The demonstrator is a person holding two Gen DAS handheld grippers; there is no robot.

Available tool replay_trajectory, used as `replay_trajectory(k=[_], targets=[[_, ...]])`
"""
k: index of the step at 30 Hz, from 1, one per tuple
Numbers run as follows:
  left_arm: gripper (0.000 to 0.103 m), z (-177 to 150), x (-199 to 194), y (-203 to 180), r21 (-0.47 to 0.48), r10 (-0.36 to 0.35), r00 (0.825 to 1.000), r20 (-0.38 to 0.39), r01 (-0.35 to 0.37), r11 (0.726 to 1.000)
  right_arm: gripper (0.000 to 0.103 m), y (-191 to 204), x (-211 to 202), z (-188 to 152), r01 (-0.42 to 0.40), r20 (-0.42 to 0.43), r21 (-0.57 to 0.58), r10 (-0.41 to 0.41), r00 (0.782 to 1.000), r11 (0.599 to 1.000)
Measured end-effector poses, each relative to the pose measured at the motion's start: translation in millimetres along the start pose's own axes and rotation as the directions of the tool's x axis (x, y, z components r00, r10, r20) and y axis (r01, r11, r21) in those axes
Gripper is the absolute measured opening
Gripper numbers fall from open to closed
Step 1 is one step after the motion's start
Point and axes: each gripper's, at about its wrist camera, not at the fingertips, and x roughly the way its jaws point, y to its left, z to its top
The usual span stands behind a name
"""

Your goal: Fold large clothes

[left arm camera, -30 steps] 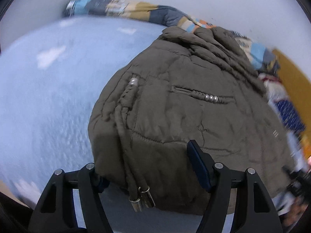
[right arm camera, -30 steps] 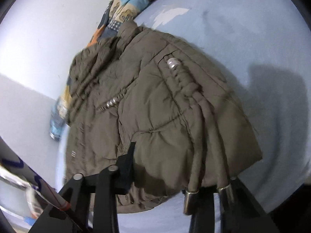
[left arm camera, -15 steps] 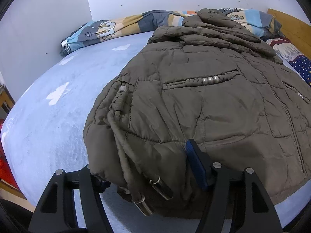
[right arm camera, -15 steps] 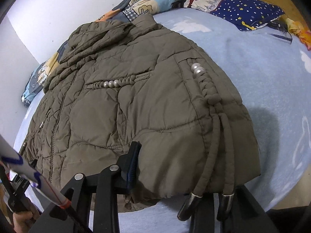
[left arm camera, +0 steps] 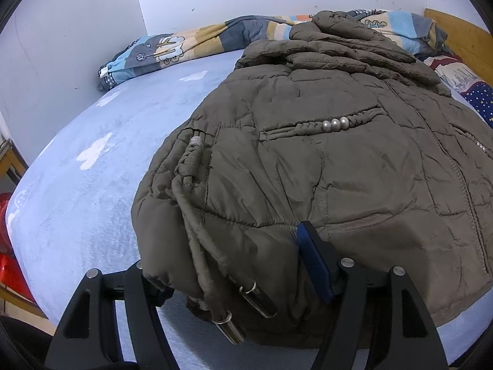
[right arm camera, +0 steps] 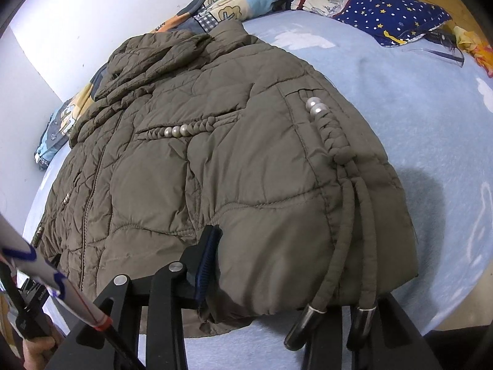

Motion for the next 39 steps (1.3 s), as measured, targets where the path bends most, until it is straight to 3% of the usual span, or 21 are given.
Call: replay_trajectory(k=[16, 20, 26, 39], targets=[[0.073, 1, 1, 1, -0.001, 0.01, 1.0, -0.002, -0.01, 1.0, 0.047, 3, 2, -1, 0.005, -0.006, -0.007, -0.005, 1.0, 1.0], [0.073, 1, -1, 1, 0.0, 0.009, 1.0, 0.0, -0.009, 1.0, 0.038, 4, 0, -1, -0.003, 0.002, -0.007, 0.003, 1.0, 1.0], [0.061, 1, -5, -1, 0.017, 0.006, 1.0, 0.013, -0.006, 1.0, 0.029, 4, -4, 0, -0.023, 0.014, -0.007, 0.023, 1.0, 1.0], [0.05, 0, -10, -2, 0.042, 0.0, 1.0, 0.028, -0.001, 0.999, 0.026, 6, -7, 0, -0.028, 0.018, -0.006, 0.028, 0.999, 1.0]])
